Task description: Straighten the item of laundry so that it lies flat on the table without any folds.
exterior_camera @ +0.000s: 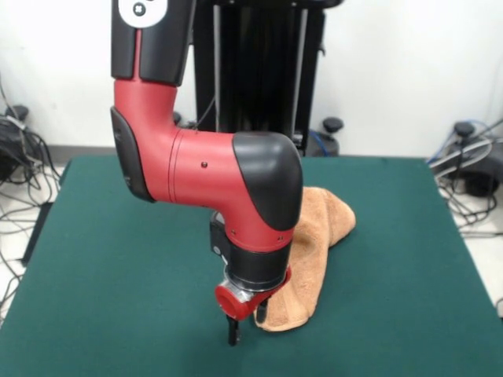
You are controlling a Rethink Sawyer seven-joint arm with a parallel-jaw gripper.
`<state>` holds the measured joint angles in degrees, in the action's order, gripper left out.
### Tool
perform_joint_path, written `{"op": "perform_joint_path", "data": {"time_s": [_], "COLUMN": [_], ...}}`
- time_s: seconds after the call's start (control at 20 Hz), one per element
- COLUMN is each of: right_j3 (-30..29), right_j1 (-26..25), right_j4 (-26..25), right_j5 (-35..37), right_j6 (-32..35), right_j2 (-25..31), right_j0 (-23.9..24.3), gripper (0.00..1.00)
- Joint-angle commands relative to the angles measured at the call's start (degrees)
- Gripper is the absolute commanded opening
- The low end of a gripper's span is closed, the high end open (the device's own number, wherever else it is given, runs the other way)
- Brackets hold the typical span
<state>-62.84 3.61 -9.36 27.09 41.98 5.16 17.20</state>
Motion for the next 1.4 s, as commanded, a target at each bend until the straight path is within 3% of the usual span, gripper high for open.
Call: {"op": "perform_joint_path", "data": {"time_s": [0.05,1.4], "right_j3": [-3.78,-4.11], "right_j1": [-1.33,-3.27], "right_j4": [2.15,0.94], "right_j5": [0.77,-0.87], "right_j6": [13.24,13.47], "right_j2": [3.36,2.25], "right_j0": [-0.93,-1.73], "gripper": [1.00,1.00]}}
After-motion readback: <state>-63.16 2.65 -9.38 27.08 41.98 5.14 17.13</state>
